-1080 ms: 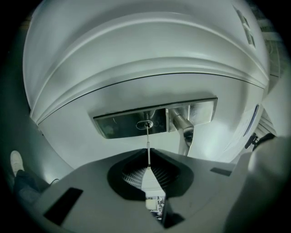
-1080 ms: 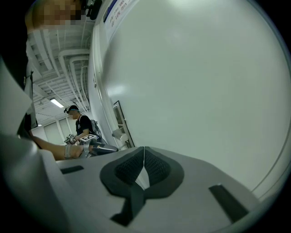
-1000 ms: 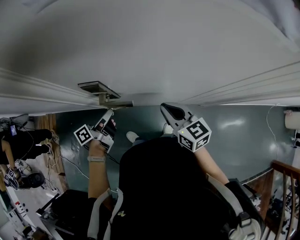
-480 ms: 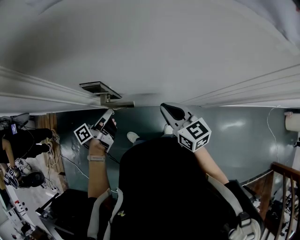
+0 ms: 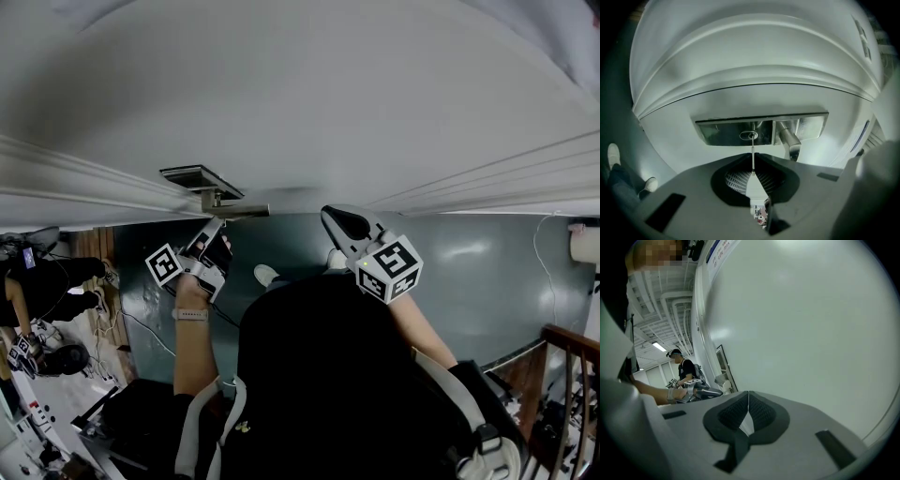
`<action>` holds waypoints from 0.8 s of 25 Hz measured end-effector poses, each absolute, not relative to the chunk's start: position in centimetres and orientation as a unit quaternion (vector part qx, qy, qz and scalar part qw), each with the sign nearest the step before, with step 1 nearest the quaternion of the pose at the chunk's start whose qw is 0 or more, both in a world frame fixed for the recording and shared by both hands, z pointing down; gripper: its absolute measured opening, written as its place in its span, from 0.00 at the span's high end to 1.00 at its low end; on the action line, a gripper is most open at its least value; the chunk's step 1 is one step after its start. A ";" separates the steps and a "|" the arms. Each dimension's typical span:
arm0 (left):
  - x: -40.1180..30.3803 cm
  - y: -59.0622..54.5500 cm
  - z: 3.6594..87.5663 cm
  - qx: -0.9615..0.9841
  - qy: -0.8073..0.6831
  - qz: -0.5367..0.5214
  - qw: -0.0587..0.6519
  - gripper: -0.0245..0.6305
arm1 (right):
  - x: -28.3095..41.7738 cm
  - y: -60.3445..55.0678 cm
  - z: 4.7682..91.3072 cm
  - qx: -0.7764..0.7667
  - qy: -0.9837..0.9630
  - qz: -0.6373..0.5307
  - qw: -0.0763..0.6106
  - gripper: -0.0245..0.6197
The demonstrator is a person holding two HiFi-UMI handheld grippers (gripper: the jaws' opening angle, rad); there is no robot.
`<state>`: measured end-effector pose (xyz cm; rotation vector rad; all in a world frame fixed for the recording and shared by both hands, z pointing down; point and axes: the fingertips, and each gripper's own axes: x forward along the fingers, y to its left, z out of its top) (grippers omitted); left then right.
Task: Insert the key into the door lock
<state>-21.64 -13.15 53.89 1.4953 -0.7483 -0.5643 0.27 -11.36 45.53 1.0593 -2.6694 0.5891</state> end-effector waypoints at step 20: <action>-22.0 -15.5 54.2 0.671 -0.310 -0.269 0.617 0.92 | -0.3 -11.7 45.6 0.357 -0.906 0.200 0.106 0.94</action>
